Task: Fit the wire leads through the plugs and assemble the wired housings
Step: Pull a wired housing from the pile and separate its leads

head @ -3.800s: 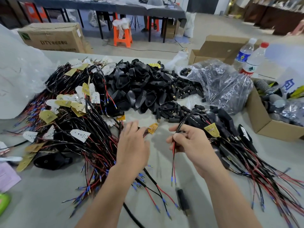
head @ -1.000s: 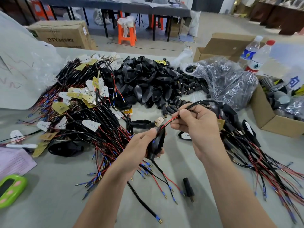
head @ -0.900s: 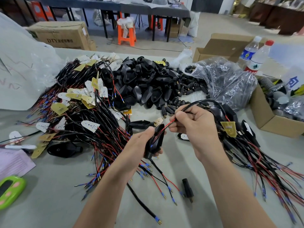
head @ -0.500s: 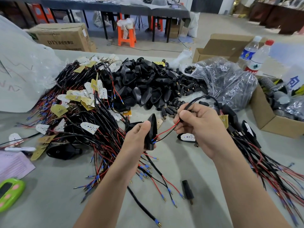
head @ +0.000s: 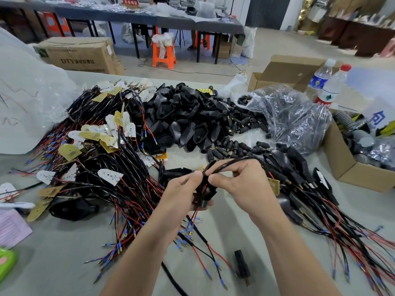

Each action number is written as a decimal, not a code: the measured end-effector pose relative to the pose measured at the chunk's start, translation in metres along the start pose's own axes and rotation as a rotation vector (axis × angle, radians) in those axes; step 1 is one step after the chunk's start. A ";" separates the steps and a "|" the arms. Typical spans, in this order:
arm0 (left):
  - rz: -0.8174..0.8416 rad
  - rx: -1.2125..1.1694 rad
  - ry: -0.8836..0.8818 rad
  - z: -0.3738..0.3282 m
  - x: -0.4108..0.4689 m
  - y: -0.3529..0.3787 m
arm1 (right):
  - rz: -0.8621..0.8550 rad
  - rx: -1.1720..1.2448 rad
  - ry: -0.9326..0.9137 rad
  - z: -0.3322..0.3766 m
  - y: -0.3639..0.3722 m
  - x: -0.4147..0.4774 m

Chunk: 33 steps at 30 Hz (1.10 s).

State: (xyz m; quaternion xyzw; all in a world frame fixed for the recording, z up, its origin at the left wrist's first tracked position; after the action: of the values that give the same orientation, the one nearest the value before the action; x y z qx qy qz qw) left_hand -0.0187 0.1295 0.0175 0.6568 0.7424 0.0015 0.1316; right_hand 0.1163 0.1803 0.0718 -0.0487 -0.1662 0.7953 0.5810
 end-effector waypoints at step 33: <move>-0.226 0.135 0.102 -0.005 0.003 -0.039 | -0.261 1.255 0.531 -0.063 0.010 0.010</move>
State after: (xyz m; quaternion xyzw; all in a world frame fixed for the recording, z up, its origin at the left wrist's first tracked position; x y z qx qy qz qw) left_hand -0.0584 0.1283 0.0150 0.5755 0.8158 -0.0299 0.0488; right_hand 0.1209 0.2000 0.0106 0.1240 0.4684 0.6260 0.6111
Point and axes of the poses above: each hand's wrist, its own x-axis towards the middle knuckle, its own y-axis out of the palm, z = x × y, the point moved 8 cm from there along x, towards the middle knuckle, and after that the axes turned 1 degree about -x, right-handed, at the moved point
